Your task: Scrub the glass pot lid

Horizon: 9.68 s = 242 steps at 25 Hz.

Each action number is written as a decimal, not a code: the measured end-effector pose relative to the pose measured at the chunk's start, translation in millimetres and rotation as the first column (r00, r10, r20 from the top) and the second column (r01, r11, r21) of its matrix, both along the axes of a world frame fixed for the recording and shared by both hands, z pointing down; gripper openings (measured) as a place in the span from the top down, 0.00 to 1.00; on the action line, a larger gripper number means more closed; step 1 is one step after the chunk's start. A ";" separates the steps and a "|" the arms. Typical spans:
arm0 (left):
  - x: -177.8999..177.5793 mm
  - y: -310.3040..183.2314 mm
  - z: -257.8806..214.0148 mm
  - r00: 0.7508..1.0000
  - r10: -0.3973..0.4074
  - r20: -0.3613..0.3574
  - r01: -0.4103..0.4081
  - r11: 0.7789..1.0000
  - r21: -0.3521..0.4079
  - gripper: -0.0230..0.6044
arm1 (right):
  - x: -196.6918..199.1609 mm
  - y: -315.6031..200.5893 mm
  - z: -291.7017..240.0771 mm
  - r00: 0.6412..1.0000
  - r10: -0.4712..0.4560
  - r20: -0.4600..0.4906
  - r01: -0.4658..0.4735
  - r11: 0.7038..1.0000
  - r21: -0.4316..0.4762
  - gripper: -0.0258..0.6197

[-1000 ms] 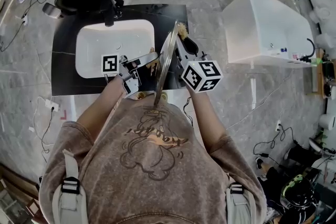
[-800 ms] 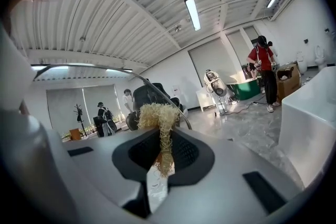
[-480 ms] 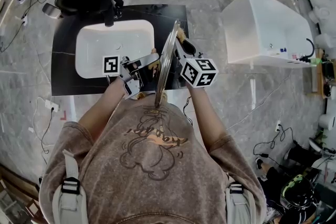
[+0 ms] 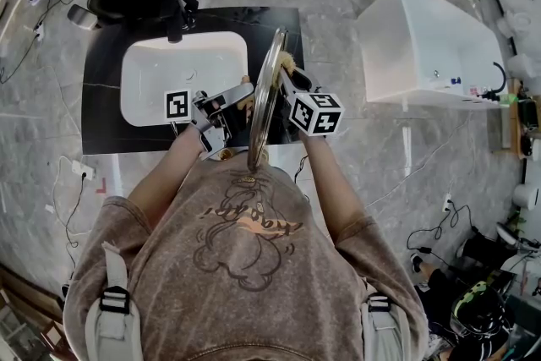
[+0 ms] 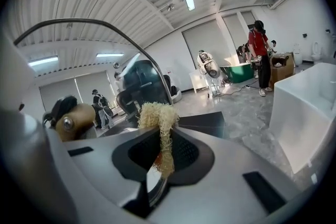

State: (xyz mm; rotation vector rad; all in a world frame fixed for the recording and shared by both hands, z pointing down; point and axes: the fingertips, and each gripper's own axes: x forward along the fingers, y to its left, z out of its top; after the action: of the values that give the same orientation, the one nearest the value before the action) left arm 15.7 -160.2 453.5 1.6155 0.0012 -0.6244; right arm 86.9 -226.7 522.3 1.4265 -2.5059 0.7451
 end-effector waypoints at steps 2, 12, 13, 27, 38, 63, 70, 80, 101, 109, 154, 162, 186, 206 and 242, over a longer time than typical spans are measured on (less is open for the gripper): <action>0.1 -0.6 -1.5 1.000 -0.008 -0.003 0.008 1.000 0.005 0.68 | 2.5 1.7 7.8 1.000 0.002 -0.006 -0.002 1.000 -0.016 0.88; -2.3 -11.5 1.6 0.997 -0.069 -0.027 0.068 0.998 -0.016 0.68 | 2.8 11.0 32.1 1.000 -0.011 -0.006 0.011 0.997 -0.074 0.88; -2.6 -12.7 2.1 0.997 -0.075 -0.030 0.075 0.997 -0.017 0.68 | 2.6 12.9 34.4 1.000 -0.017 -0.007 0.016 0.997 -0.079 0.88; -5.9 -33.5 -0.1 0.990 -0.138 -0.031 0.138 0.990 -0.022 0.68 | -12.2 39.8 49.5 0.995 -0.100 0.009 0.100 0.986 -0.136 0.88; -10.4 -49.3 6.6 0.983 -0.182 -0.023 0.181 0.982 -0.047 0.68 | -27.0 59.4 48.6 0.986 -0.169 0.005 0.168 0.974 -0.153 0.88; -19.7 -63.7 11.8 0.972 -0.235 0.005 0.235 0.972 -0.028 0.68 | -62.9 111.4 -22.9 0.936 -0.341 0.089 0.349 0.930 -0.111 0.88; -23.1 -63.1 17.9 0.968 -0.250 0.004 0.249 0.967 -0.046 0.68 | -68.5 113.3 -56.3 0.928 -0.342 0.148 0.354 0.933 -0.066 0.88; -24.4 -62.2 24.2 0.969 -0.248 0.012 0.248 0.967 -0.054 0.68 | -71.6 100.5 -101.7 0.921 -0.324 0.215 0.329 0.944 0.015 0.88; -16.2 -53.2 19.4 0.982 -0.187 0.005 0.187 0.981 -0.050 0.68 | -60.0 28.0 -137.1 0.943 -0.247 0.221 0.227 0.967 0.111 0.88; -10.0 -49.6 14.1 0.988 -0.157 -0.010 0.157 0.987 -0.044 0.68 | -51.7 15.5 -101.7 0.964 -0.186 0.188 0.179 0.982 0.054 0.88; -27.6 -57.1 13.9 0.940 -0.235 0.246 0.212 0.970 0.117 0.68 | 14.8 34.4 18.7 0.997 -0.011 0.081 0.025 0.983 -0.180 0.88; -29.2 -64.5 31.2 0.708 -0.281 0.647 0.009 0.921 0.390 0.68 | 54.6 54.8 28.0 0.996 0.074 0.046 -0.064 0.980 -0.190 0.88; -9.6 -53.9 111.7 0.137 -0.344 0.929 -0.547 0.755 0.361 0.68 | 86.9 75.8 45.4 0.985 0.169 -0.040 -0.173 0.965 -0.195 0.88; 61.2 -29.4 174.7 0.055 -0.255 0.965 -0.723 0.657 0.214 0.68 | 135.3 92.4 55.0 0.947 0.315 -0.053 -0.319 0.923 -0.214 0.88; 63.7 -61.0 130.0 0.217 -0.331 0.918 -0.505 0.767 0.396 0.94 | 122.7 81.7 54.5 0.968 0.247 -0.035 -0.249 0.944 -0.215 0.88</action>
State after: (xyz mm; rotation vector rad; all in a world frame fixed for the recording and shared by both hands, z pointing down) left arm 79.4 -221.2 583.5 2.4391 -0.7324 0.7936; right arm 209.6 -144.9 576.8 1.6747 -2.1795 1.0203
